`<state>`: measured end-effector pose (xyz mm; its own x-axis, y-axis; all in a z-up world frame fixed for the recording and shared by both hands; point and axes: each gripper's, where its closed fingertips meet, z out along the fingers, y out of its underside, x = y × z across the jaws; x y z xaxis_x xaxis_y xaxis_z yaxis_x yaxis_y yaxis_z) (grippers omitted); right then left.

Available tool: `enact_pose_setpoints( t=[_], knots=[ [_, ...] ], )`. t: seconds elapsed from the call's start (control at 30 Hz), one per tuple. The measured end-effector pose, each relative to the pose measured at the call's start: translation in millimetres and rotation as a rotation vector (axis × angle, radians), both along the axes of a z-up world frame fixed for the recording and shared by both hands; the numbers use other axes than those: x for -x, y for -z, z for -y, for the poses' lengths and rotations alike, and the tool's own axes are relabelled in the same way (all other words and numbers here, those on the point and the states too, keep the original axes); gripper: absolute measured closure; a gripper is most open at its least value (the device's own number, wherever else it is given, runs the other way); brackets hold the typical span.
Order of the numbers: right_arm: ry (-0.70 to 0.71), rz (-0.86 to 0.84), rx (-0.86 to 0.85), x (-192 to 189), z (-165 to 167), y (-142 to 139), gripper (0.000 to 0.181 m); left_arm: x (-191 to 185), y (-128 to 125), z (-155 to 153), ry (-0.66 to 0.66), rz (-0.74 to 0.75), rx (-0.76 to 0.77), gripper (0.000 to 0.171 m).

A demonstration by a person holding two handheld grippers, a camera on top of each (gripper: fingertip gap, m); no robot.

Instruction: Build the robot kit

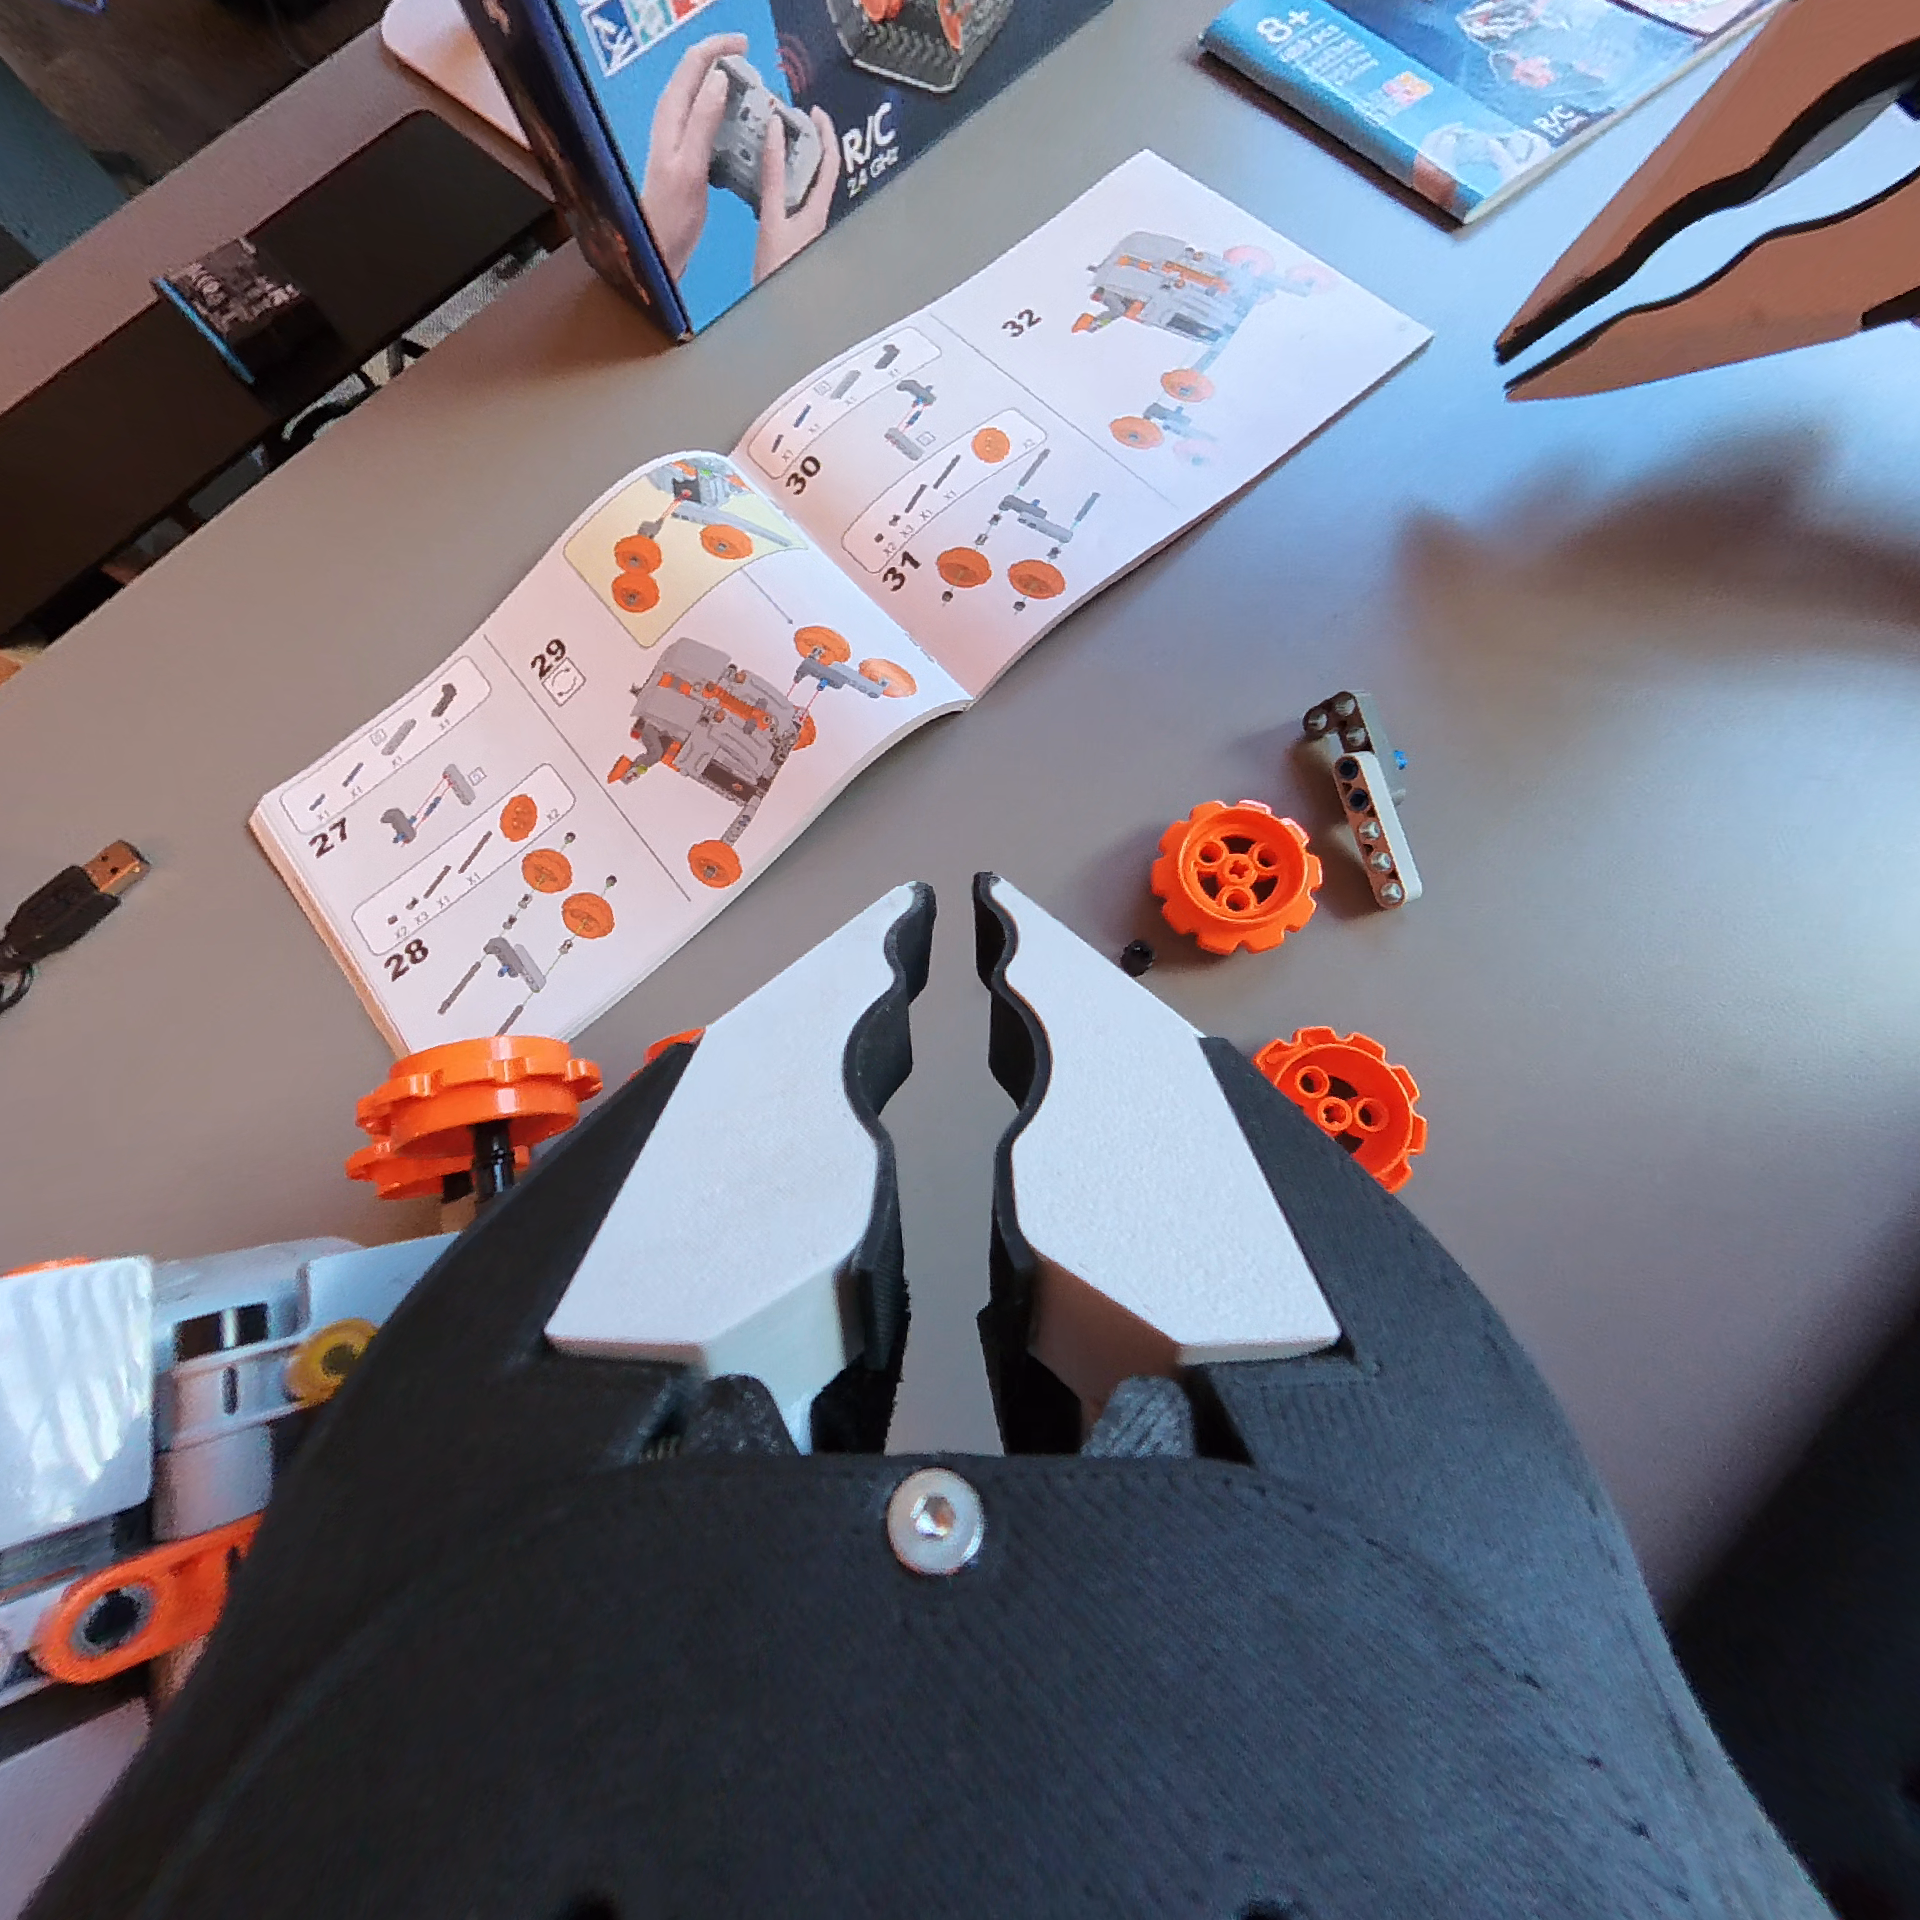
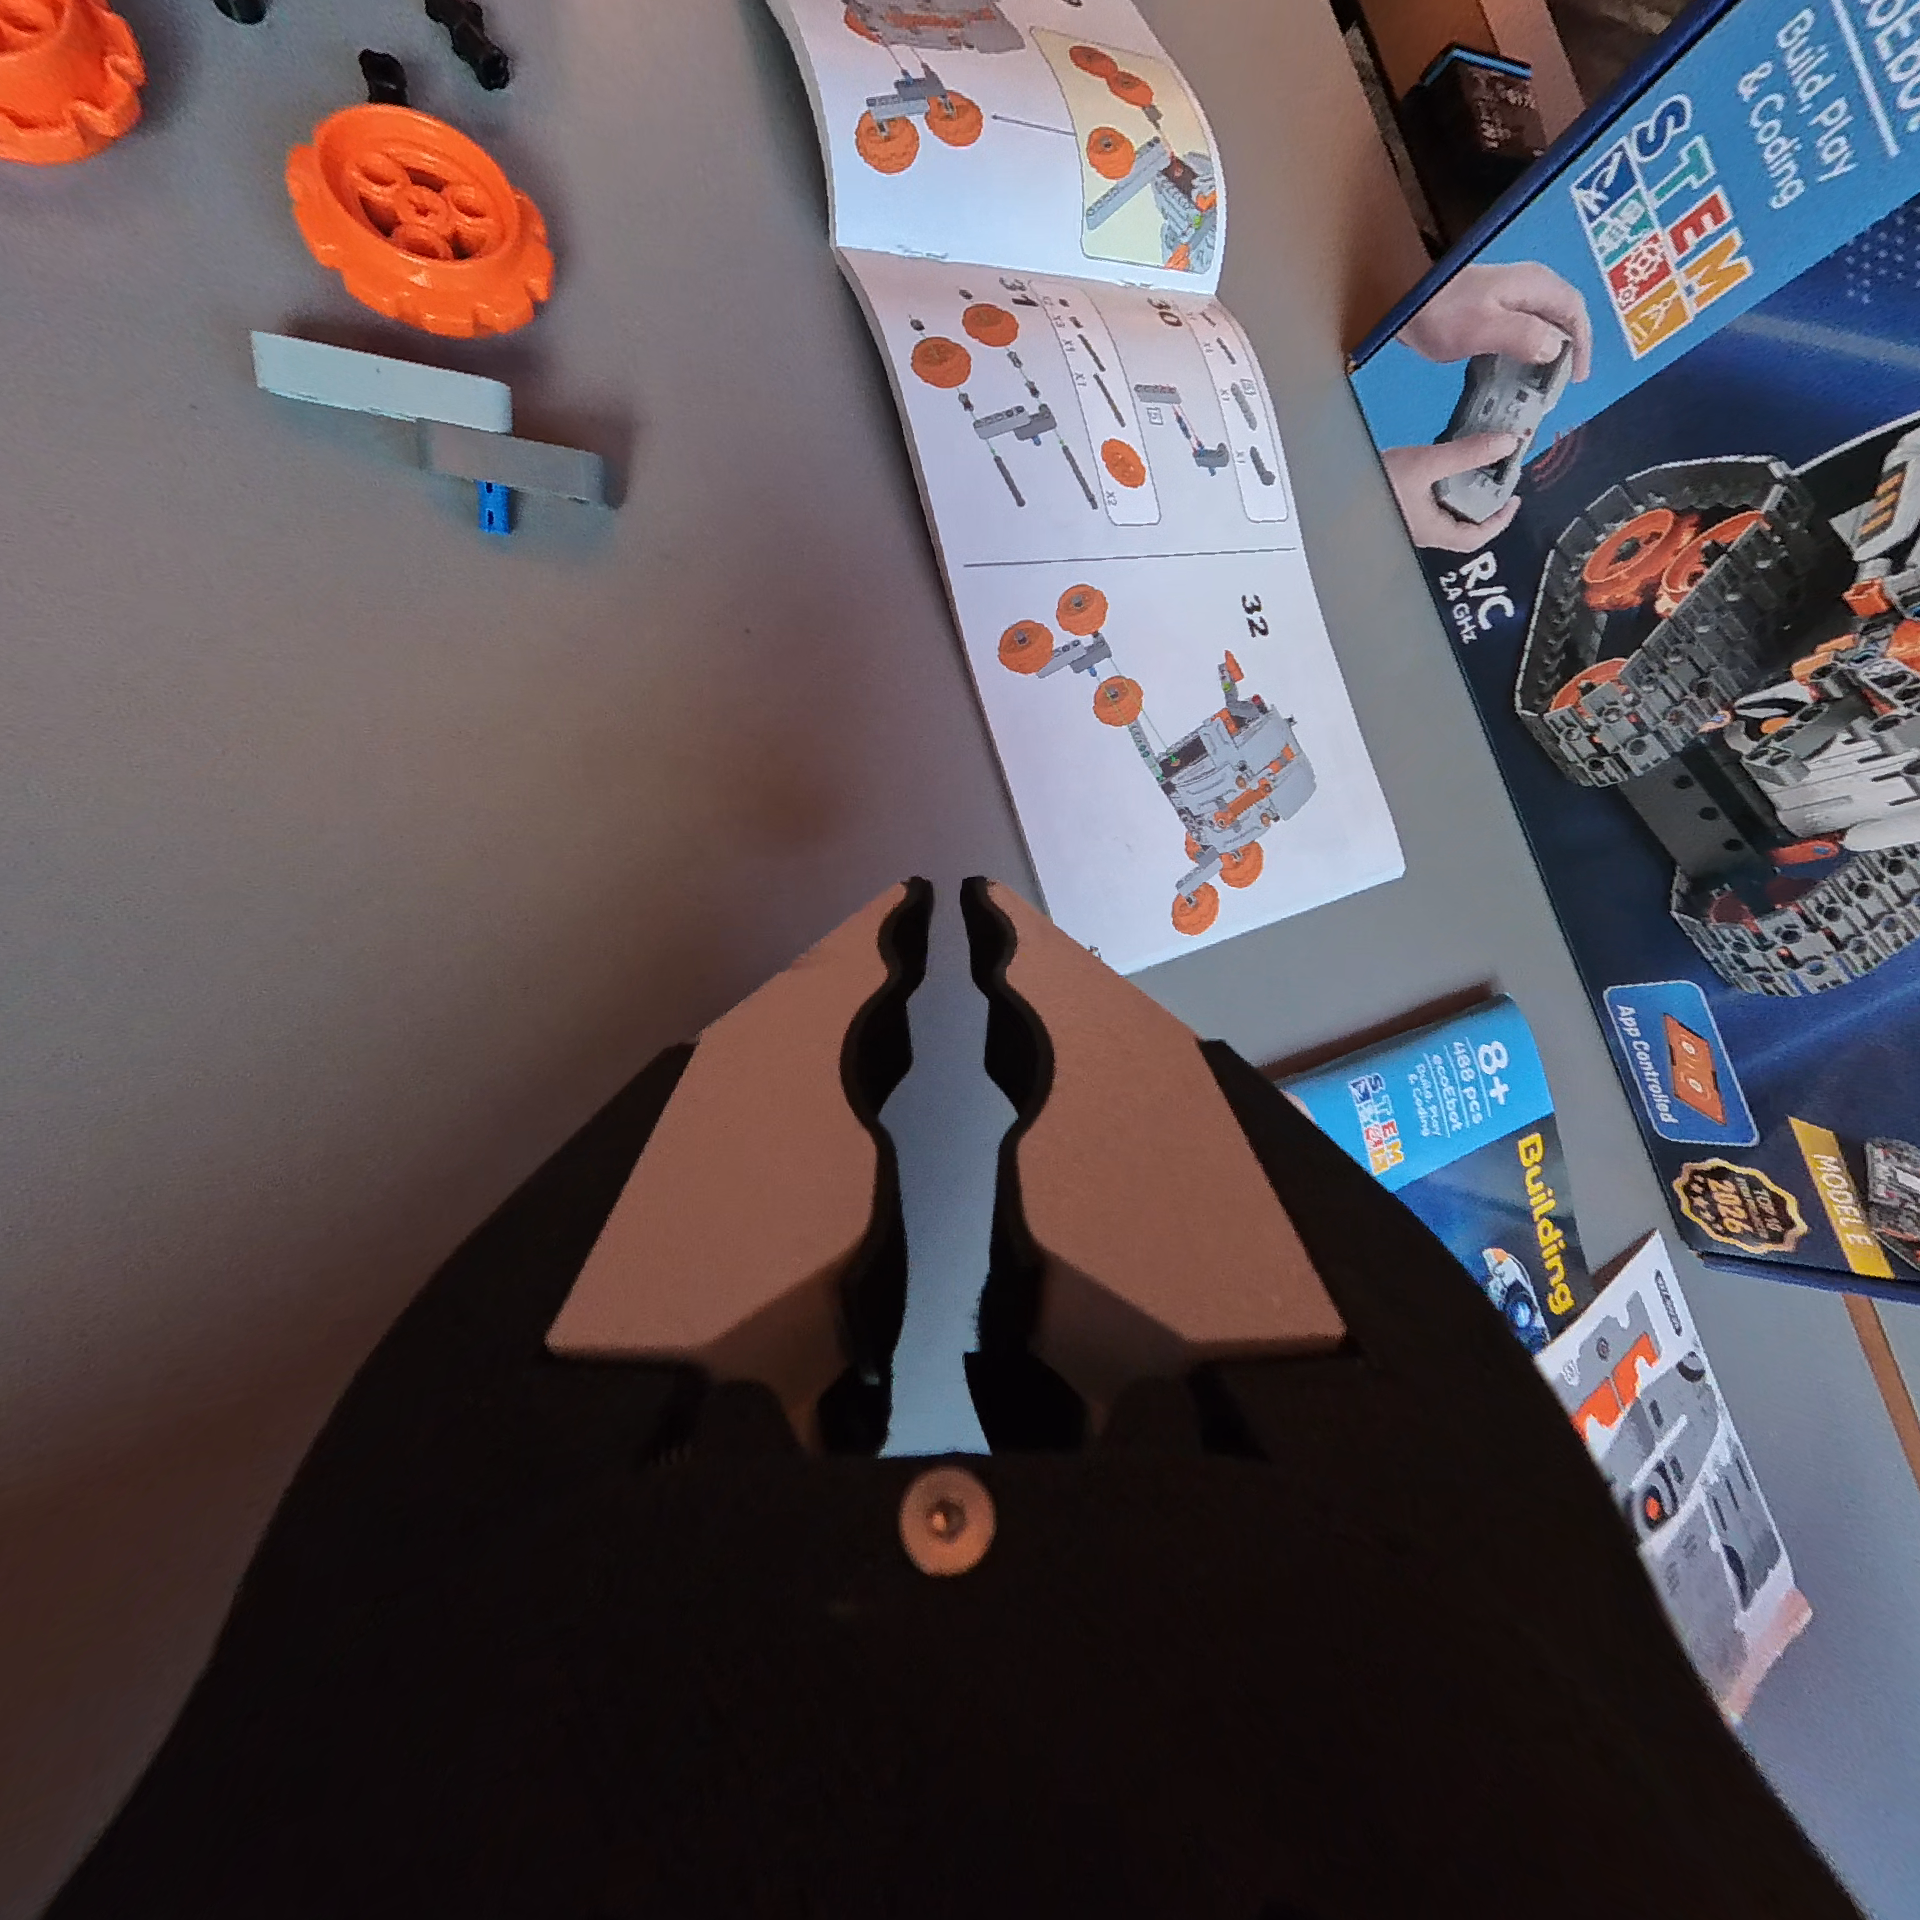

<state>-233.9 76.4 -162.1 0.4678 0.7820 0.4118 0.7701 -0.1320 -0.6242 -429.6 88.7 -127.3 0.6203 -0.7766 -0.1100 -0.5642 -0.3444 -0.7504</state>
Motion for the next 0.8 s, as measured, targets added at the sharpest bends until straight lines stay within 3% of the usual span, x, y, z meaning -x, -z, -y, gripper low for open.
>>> enact_pose_setpoints(
  t=[0.1,0.23,0.33,0.5,0.8],
  knots=[
    [-0.016,-0.087,0.000,17.7,0.2,-4.2,0.168,-0.7,-1.4,-0.3,0.002,0.003,-0.012,0.166],
    [-0.140,-0.459,0.066,84.0,13.6,-32.3,0.144,-4.1,-2.8,1.3,0.016,0.027,-0.003,0.166],
    [-0.139,-0.351,0.118,85.4,15.6,-10.1,0.127,-6.6,-0.2,2.6,0.026,0.044,0.021,0.166],
    [-0.135,-0.362,0.251,99.5,32.6,0.3,0.134,-15.1,0.1,11.2,0.065,0.071,0.050,0.165],
    [-0.107,-0.314,0.255,102.2,32.4,15.2,0.134,-18.5,-9.7,12.2,0.093,0.054,-0.030,0.166]
  ],
)
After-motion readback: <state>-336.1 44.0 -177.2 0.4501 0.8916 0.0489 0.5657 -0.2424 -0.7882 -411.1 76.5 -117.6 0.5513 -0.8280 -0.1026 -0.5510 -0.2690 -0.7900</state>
